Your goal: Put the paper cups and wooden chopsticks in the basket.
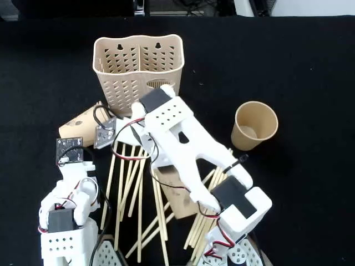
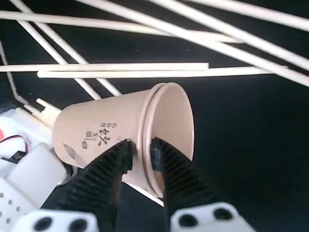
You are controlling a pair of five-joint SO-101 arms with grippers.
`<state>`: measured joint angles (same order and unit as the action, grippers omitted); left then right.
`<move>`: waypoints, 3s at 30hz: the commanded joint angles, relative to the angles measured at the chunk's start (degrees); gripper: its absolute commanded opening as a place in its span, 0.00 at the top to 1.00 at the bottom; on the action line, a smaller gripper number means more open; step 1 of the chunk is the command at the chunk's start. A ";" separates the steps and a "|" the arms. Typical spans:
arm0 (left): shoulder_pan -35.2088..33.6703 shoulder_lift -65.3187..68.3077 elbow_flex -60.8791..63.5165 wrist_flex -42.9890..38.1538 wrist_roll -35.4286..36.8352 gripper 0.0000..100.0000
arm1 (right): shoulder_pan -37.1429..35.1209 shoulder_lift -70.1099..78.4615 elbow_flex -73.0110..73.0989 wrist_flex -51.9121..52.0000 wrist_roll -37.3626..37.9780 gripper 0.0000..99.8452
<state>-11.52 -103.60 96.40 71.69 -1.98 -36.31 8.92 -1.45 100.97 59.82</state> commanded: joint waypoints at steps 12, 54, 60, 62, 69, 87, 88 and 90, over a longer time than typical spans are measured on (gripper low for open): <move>0.31 -0.44 0.92 0.88 -0.44 0.97 | 5.98 -26.24 -3.74 0.00 0.53 0.99; 0.48 -0.44 0.92 0.88 -0.44 0.97 | 41.14 -36.70 9.54 -15.91 -7.65 0.99; 0.40 -0.44 0.92 0.88 -0.44 0.97 | 41.41 -36.44 8.84 -14.42 -9.32 0.99; 0.40 -0.44 0.92 0.88 -0.44 0.97 | 41.41 -36.35 9.01 -14.33 -10.20 0.99; 0.40 -0.44 0.92 0.88 -0.44 0.97 | 41.14 -36.26 8.66 -13.19 -14.42 0.99; 0.48 -0.44 0.92 0.88 -0.44 0.97 | 41.49 -36.79 15.25 -16.00 -18.37 0.92; 0.48 -0.44 0.92 0.88 -0.44 0.97 | 41.49 -36.88 14.29 -16.18 -19.96 0.88; 0.48 -0.44 0.92 0.88 -0.44 0.97 | 41.23 -36.97 12.26 -16.35 -21.80 0.80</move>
<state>-11.52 -103.60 96.40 71.69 -1.98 5.71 -27.47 14.55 85.67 40.40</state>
